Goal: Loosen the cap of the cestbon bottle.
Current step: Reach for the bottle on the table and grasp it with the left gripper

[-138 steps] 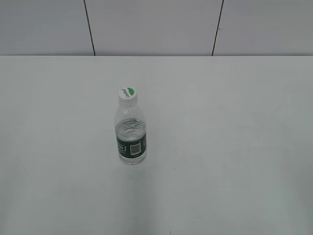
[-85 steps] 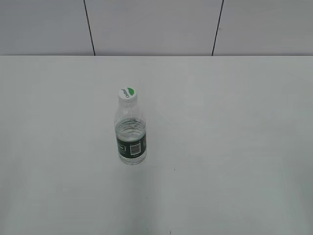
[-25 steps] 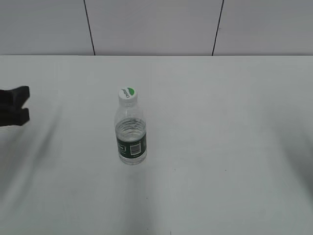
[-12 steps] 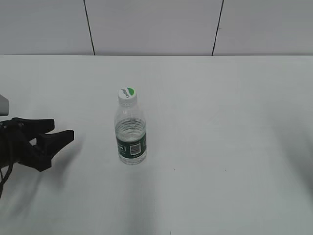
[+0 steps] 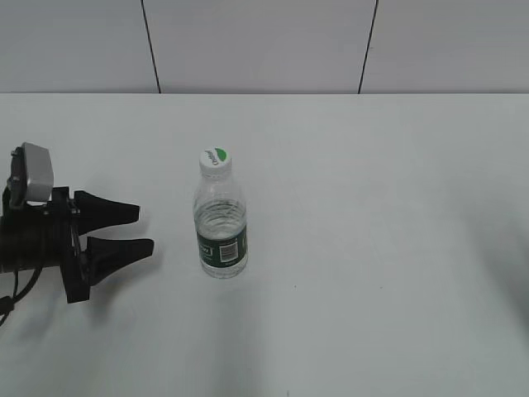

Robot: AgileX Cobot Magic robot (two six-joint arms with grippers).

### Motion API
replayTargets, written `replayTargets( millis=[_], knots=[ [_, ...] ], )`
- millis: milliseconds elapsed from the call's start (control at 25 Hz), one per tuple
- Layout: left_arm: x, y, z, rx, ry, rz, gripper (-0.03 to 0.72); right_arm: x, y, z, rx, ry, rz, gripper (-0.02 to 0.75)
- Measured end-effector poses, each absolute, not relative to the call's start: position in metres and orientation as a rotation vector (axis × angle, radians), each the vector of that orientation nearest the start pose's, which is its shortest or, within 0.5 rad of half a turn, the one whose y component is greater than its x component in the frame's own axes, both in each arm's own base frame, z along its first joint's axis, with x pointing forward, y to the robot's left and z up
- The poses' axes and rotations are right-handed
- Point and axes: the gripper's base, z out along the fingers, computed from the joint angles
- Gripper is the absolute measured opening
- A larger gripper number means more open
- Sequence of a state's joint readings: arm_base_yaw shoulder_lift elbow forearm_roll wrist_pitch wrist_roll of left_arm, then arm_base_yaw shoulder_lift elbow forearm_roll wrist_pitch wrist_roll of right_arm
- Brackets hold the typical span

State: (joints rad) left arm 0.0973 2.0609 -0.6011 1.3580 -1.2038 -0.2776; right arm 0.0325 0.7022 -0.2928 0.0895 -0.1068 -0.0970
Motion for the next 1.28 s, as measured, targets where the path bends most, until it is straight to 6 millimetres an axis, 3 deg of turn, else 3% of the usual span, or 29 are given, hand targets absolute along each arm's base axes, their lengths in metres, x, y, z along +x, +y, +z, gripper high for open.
replayTargets(
  millis=[200, 400, 680, 1080, 1280],
  knots=[
    [0.279, -0.075, 0.09, 1.159, 1.596, -0.858, 0.441, 0.143, 0.004, 0.257, -0.029, 1.786, 0.009, 0.479],
    [0.279, -0.097, 0.09, 1.23, 1.544, -0.897, 0.511, 0.143, 0.004, 0.257, -0.03, 1.786, 0.009, 0.479],
    [0.278, -0.121, 0.093, 1.199, 1.533, -0.911, 0.536, 0.143, 0.004, 0.257, -0.029, 1.786, 0.009, 0.479],
    [0.295, -0.14, 0.099, 1.229, 1.475, -0.875, 0.539, 0.143, 0.004, 0.257, -0.025, 1.786, 0.012, 0.479],
    [0.295, -0.142, 0.088, 1.26, 1.485, -0.903, 0.539, 0.143, 0.004, 0.257, -0.024, 1.786, 0.012, 0.479]
  ],
)
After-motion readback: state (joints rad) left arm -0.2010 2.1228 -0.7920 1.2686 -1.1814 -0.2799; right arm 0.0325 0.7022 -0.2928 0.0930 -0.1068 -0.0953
